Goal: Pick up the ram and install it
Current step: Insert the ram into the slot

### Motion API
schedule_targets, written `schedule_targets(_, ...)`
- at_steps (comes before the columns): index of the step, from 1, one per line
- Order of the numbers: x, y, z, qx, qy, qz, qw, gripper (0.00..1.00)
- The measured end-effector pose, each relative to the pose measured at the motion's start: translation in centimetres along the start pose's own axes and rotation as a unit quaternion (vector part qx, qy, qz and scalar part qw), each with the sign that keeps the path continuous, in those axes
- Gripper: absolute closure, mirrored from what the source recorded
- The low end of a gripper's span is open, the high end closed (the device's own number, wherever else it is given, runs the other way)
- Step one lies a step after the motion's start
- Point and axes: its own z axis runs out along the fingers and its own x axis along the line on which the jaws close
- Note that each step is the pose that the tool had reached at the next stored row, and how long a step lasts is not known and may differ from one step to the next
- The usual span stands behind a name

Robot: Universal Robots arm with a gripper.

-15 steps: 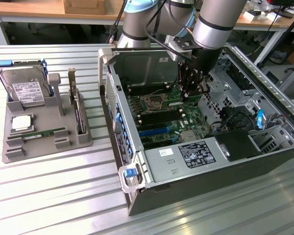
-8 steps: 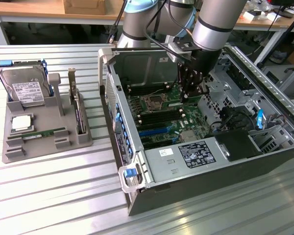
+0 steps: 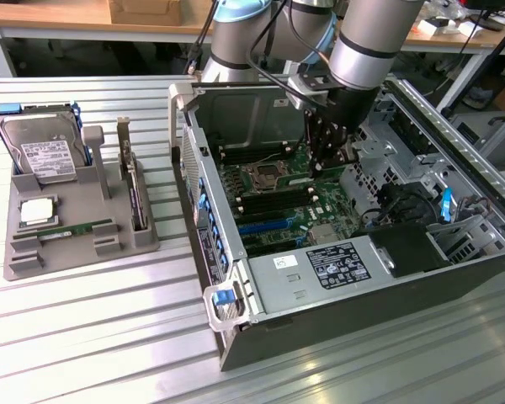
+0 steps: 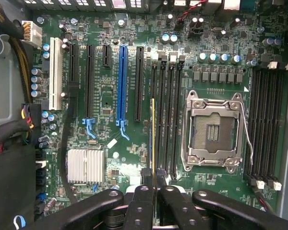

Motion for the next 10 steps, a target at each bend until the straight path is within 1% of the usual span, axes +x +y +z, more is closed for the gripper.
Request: schedule_targets(10,-0.01,0.0,0.35,0.0,0.0,0.0,1.0,0.88)
